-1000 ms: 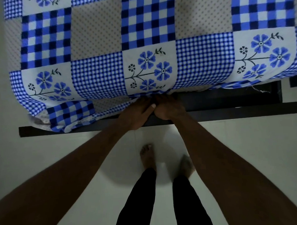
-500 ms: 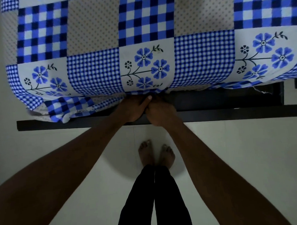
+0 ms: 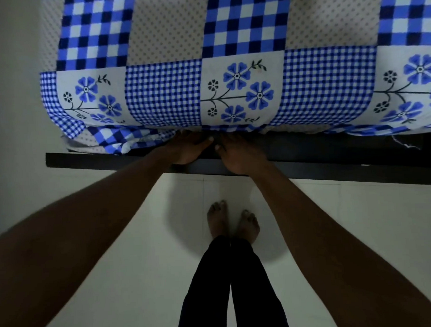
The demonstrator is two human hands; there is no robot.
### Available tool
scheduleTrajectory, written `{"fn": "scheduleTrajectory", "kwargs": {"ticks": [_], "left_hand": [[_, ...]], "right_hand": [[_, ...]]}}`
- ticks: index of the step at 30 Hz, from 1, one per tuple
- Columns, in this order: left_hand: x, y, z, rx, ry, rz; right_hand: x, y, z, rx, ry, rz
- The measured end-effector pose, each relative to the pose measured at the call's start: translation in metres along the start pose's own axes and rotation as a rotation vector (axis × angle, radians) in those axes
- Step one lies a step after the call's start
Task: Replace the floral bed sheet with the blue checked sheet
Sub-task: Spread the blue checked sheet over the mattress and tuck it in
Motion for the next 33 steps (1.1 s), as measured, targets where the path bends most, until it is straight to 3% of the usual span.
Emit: {"fn": "scheduleTrajectory", "kwargs": {"ticks": [3, 5, 7, 9, 11, 13, 17, 22, 26, 30, 33], "left_hand": [[-0.007, -0.007, -0.008, -0.118, -0.103, 0.097], [-0.018, -0.024, -0.017, -0.230, -0.151, 0.165], [-0.016, -0.043, -0.018, -0.371, -0.027, 0.176], [0.004, -0.053, -0.015, -0.438, 0.167, 0.053], [0.035, -0.042, -0.015, -0.342, 0.175, -0.108], [0.062, -0.016, -0.014, -0.171, -0.015, -0.175], [0.074, 0.005, -0.013, -0.047, -0.043, -0.013], [0.072, -0.022, -0.022, -0.092, -0.306, 0.112], [0.088, -0.064, -0.032, -0.317, 0.119, 0.139], [0.137, -0.052, -0.036, -0.057, 0.096, 0.031], [0.149, -0.043, -0.048, -0.015, 0.037, 0.158]], "right_hand": [[0.019, 0.008, 0.000, 0.041, -0.026, -0.097], [0.023, 0.021, 0.004, 0.115, -0.035, -0.060], [0.023, 0.030, 0.009, 0.172, -0.041, -0.005], [0.017, 0.033, 0.012, 0.177, -0.072, 0.053], [0.017, 0.032, 0.015, 0.163, -0.070, 0.085], [0.032, 0.030, 0.016, 0.164, -0.012, 0.044], [0.077, 0.026, 0.024, 0.067, -0.009, -0.138], [0.085, 0.065, 0.041, 0.218, -0.024, 0.013], [0.092, 0.061, 0.034, 0.152, 0.000, 0.079], [0.121, 0.053, 0.041, 0.184, -0.007, 0.059], [0.159, 0.059, 0.054, 0.150, 0.026, 0.019]]}}
Point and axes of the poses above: each hand's wrist, its own y-axis towards the middle knuckle, its own z-axis out of the palm, x = y × z, the point moved 8 cm from there along y, towards the middle knuckle, and after that the axes turned 5 degrees about -x, right-handed, at the moved point
